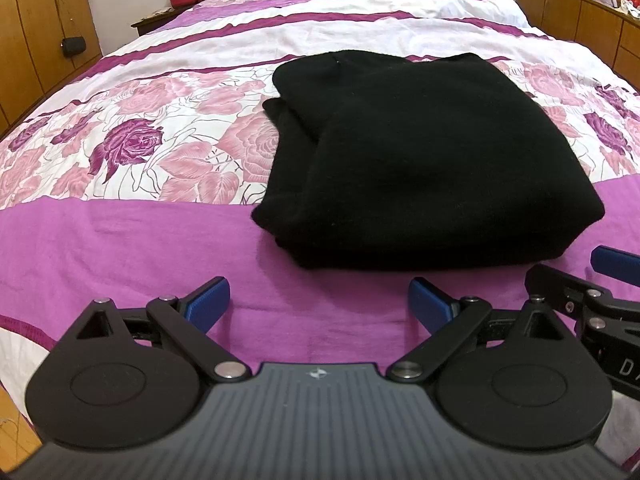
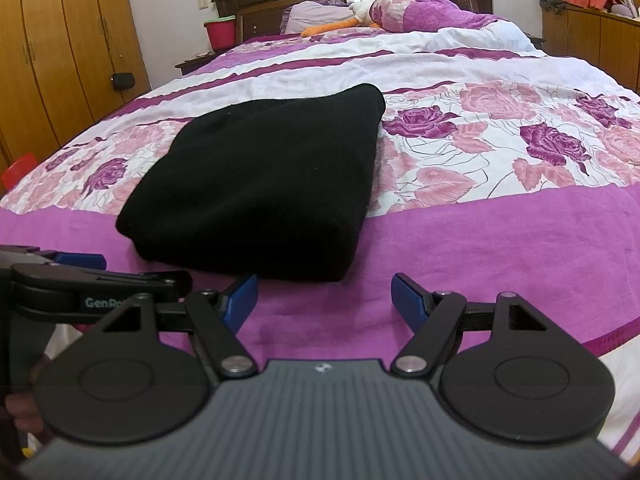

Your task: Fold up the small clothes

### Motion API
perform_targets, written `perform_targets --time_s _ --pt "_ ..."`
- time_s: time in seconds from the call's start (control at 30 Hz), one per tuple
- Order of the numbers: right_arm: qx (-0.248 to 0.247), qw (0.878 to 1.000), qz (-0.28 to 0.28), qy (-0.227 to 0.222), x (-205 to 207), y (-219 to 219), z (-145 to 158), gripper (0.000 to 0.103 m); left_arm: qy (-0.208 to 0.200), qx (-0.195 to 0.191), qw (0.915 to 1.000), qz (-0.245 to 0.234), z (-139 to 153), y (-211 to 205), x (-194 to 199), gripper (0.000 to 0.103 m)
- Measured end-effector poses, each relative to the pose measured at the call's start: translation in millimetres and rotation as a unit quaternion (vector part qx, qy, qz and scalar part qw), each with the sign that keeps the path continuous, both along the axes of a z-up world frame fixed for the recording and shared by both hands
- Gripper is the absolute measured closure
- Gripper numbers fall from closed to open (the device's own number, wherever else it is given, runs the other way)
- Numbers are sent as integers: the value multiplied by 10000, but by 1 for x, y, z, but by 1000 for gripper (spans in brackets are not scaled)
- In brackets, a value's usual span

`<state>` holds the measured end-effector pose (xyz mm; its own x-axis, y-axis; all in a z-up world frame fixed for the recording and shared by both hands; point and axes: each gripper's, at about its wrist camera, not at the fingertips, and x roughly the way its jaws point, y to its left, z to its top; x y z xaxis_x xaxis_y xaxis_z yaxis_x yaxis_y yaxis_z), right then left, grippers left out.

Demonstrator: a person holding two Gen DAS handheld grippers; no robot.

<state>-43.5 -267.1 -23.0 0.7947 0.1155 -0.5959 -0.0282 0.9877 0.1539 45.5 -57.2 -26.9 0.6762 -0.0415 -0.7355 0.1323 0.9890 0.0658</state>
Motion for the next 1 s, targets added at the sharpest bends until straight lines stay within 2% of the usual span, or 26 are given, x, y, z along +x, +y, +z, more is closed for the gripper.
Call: perform_targets --time_s 1.0 --pt "-24 10000 17 -34 -1 1 2 28 20 20 10000 8 -1 2 -1 5"
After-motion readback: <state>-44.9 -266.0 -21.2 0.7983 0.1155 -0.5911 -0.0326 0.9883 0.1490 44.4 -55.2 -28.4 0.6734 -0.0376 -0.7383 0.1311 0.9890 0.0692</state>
